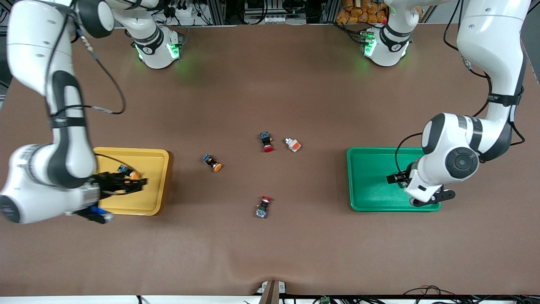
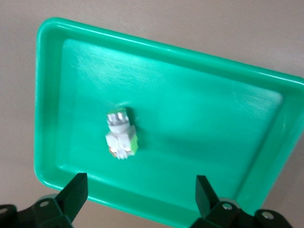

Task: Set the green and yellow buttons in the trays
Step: 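Lower the yellow-capped button into the yellow tray with the right gripper, then grasp the orange-backed button with the left gripper while the right gripper grasps another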

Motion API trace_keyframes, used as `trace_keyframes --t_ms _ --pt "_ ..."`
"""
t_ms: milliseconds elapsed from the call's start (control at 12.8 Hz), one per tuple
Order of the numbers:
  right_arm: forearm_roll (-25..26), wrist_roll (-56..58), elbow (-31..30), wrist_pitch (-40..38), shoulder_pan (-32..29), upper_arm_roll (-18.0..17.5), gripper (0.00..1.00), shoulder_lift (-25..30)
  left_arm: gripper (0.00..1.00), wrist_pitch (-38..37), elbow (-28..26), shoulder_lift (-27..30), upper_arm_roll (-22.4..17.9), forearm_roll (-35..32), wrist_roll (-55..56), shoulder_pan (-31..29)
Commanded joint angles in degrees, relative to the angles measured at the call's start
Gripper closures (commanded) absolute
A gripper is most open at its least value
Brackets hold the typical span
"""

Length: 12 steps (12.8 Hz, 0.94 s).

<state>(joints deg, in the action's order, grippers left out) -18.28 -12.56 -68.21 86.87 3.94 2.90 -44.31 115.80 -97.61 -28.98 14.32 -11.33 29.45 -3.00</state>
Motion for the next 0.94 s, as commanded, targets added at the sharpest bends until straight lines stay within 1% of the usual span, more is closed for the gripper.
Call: trace_keyframes --t_ms 0,156,234,312,468,546,780,858 --pt "0.62 -6.05 -5.77 5.57 5.0 0.17 0.0 0.36 0.0 -1.54 -1.18 1.73 4.47 0.86 5.77 -0.42" --pt "0.36 -12.02 -11.47 9.96 7.99 0.0 0.0 0.45 0.0 -1.81 -1.18 1.82 7.73 3.24 11.04 -0.25" --pt "-0.95 -15.19 -13.68 12.25 9.4 0.0 0.0 0.8 0.0 -1.81 -1.18 1.73 9.22 3.25 12.8 -0.16" --pt "-2.18 -18.09 -15.09 13.66 11.15 0.0 0.0 1.07 0.0 -1.81 -1.18 1.65 10.11 3.25 14.04 0.1" --pt "-2.28 -23.72 -17.2 16.39 14.23 0.0 0.0 1.42 0.0 -1.81 -1.26 1.12 12.39 3.33 16.5 0.19" --pt "-2.28 -25.48 -19.74 19.36 15.55 0.09 0.0 2.55 0.0 -1.81 -1.18 0.94 13.1 3.33 18.34 0.54" --pt "-2.28 -26.82 -31.33 31.74 18.2 0.0 0.0 8.34 0.0 -1.9 -1.61 0.94 14.77 3.33 23.35 1.86" --pt "-2.37 -26.99 -33.72 34.74 18.99 0.0 0.0 9.67 0.0 -1.9 -1.61 0.85 14.95 3.33 25.46 2.82"
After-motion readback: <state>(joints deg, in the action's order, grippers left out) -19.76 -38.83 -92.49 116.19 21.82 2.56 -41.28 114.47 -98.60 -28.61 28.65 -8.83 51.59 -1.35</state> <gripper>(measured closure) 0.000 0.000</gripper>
